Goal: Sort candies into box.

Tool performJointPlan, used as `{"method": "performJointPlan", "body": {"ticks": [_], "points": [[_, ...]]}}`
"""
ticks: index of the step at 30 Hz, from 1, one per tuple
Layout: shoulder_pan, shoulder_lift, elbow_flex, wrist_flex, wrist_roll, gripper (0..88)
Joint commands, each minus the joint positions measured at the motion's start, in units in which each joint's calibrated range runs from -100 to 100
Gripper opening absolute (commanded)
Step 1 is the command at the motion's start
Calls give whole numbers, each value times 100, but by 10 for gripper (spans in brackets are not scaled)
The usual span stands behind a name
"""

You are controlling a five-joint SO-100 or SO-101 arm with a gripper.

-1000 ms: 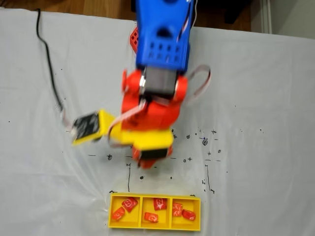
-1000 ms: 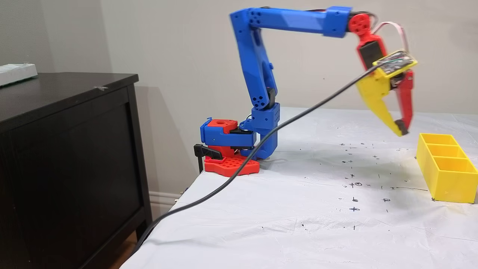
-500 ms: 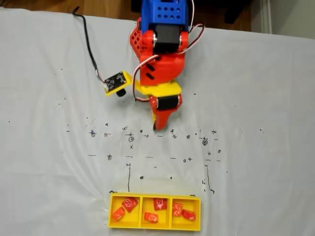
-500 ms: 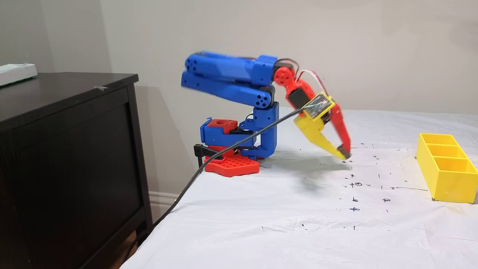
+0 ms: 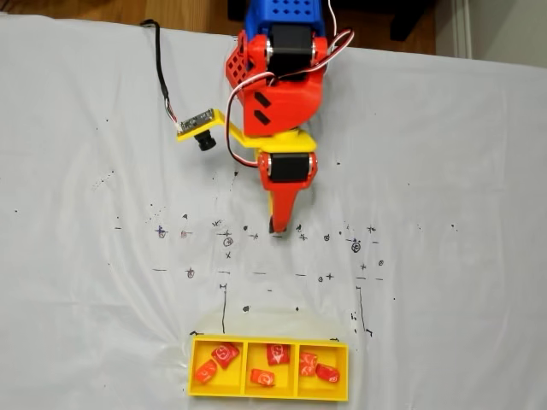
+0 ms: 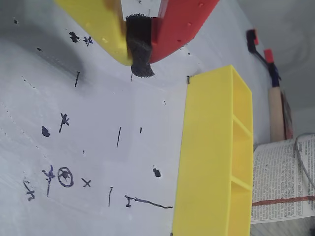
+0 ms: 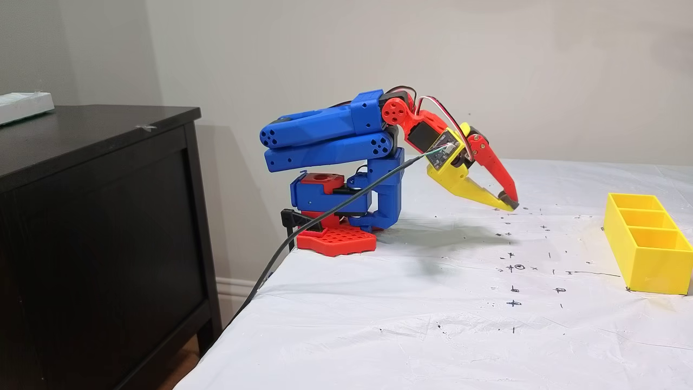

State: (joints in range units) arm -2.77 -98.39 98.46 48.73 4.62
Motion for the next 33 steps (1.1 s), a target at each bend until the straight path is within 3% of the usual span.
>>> {"method": "performJointPlan", "body": {"ticks": [1, 14, 33], "points": [[78, -76, 17, 133, -98, 1], [485, -67, -28, 272, -581, 1], [839, -59, -1, 240, -904, 2]]}}
